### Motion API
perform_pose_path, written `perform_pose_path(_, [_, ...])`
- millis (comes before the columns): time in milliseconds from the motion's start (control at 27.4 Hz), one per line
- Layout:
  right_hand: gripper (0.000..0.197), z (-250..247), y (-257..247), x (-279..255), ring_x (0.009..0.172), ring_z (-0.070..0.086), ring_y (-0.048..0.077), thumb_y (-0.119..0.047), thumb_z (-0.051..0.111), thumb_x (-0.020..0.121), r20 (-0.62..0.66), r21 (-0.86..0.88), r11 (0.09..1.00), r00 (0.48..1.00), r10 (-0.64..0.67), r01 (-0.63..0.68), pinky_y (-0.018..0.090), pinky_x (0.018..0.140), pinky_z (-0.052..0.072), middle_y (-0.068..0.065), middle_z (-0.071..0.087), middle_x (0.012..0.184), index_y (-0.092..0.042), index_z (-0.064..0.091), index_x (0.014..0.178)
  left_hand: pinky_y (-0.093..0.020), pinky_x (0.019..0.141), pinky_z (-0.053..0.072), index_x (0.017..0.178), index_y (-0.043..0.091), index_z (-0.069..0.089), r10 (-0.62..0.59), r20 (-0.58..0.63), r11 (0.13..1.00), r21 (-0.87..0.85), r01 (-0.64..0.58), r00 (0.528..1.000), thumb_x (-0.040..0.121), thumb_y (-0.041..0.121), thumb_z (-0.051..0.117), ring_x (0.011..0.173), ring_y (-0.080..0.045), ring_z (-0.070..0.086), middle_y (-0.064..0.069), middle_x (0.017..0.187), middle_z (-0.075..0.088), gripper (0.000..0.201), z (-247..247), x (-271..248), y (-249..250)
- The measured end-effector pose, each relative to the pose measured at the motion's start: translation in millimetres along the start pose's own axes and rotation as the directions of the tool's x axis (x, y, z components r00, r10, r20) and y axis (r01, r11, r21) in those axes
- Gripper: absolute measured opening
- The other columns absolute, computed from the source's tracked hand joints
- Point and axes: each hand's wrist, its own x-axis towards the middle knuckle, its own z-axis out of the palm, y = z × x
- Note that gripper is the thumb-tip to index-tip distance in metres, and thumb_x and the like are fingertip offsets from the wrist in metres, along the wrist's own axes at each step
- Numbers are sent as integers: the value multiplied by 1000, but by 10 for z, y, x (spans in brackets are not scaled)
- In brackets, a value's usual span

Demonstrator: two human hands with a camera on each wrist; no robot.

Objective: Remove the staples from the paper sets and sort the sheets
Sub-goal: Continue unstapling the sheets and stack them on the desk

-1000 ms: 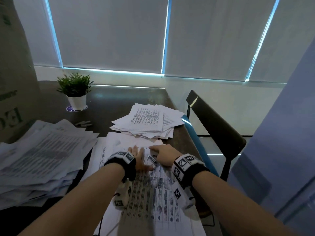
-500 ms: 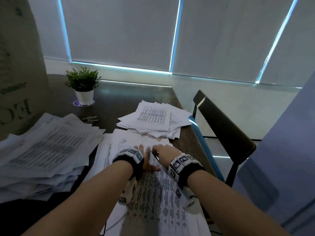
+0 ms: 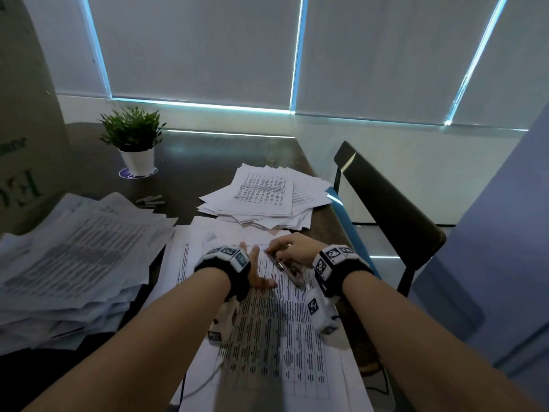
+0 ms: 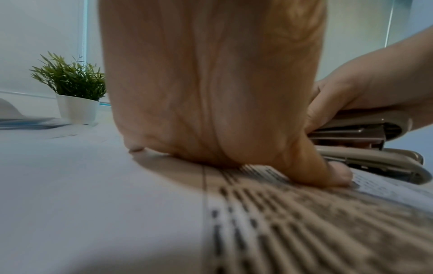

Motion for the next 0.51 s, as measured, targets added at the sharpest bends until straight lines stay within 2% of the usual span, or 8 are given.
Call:
perform_pose_path(73, [30, 0, 33, 1, 108, 55, 16, 2, 54, 96, 0, 63, 998, 1000, -5, 5, 32, 101, 44, 13, 61, 129, -5, 67, 122, -50, 116, 15, 151, 27, -13, 0, 1, 1000, -16, 0, 1000, 64, 92, 38, 147, -33, 6, -9, 160, -12, 120, 4, 8, -12])
perform_pose_path(183, [29, -1, 77, 21, 110, 59, 20, 1, 52, 97, 10, 202, 978, 999, 45, -46, 31, 97, 49, 12, 60, 133, -9, 68, 120, -50, 116, 13, 151, 27, -13, 2, 14, 1000, -27, -1, 1000, 63, 92, 39, 147, -33, 4, -9, 160, -12, 120, -17, -1, -5])
perform_pose_path(256, [30, 8, 89, 4, 101, 61, 21, 3, 50, 98, 4, 301, 952, 998, 66, -64, 21, 81, 54, 14, 64, 125, -7, 67, 120, -50, 116, 13, 151, 27, -13, 7, 17, 1000, -30, -6, 1000, 64, 92, 38, 147, -33, 3, -9, 160, -13, 120, -14, -12, -8])
perform_pose_path(329, [31, 44, 134, -53, 79, 59, 19, 3, 46, 99, -33, 504, 857, 990, 137, -102, 17, 61, 54, 12, 65, 101, -2, 63, 125, -52, 116, 13, 150, 27, -13, 7, 32, 1000, -26, -6, 999, 63, 93, 37, 147, -34, 4, -11, 159, -14, 120, -7, -30, -22])
perform_pose_path(402, [34, 44, 241, -61, 72, 58, 15, 2, 44, 101, -92, 644, 758, 974, 208, -101, 19, 60, 53, 5, 63, 94, -2, 58, 131, -53, 116, 14, 151, 27, -12, 13, 26, 999, -37, -12, 1000, 63, 92, 38, 147, -34, 2, -11, 159, -15, 120, -6, -47, -36])
perform_pose_path(439, [34, 34, 271, -39, 72, 58, 16, 1, 44, 101, -99, 650, 753, 971, 218, -103, 22, 62, 53, 6, 63, 95, -2, 58, 131, -54, 117, 14, 151, 27, -11, 21, 7, 999, -50, -20, 1000, 65, 91, 38, 147, -34, 1, -11, 159, -14, 118, -10, -74, -46])
perform_pose_path(475, [33, 15, 256, -40, 71, 57, 19, 0, 43, 101, -74, 626, 770, 974, 216, -123, 26, 63, 54, 9, 64, 98, -4, 60, 129, -53, 117, 14, 151, 26, -10, 29, -12, 997, -64, -30, 1000, 67, 89, 39, 147, -34, 0, -11, 159, -14, 116, -4, -118, -55])
perform_pose_path(512, [33, -22, 244, -26, 73, 56, 22, 0, 44, 101, -55, 532, 833, 975, 214, -153, 30, 66, 55, 12, 66, 102, -8, 64, 126, -53, 117, 13, 152, 25, -9, 38, -20, 996, -77, -40, 999, 69, 88, 40, 147, -33, -1, -12, 159, -13, 115, 6, -160, -59])
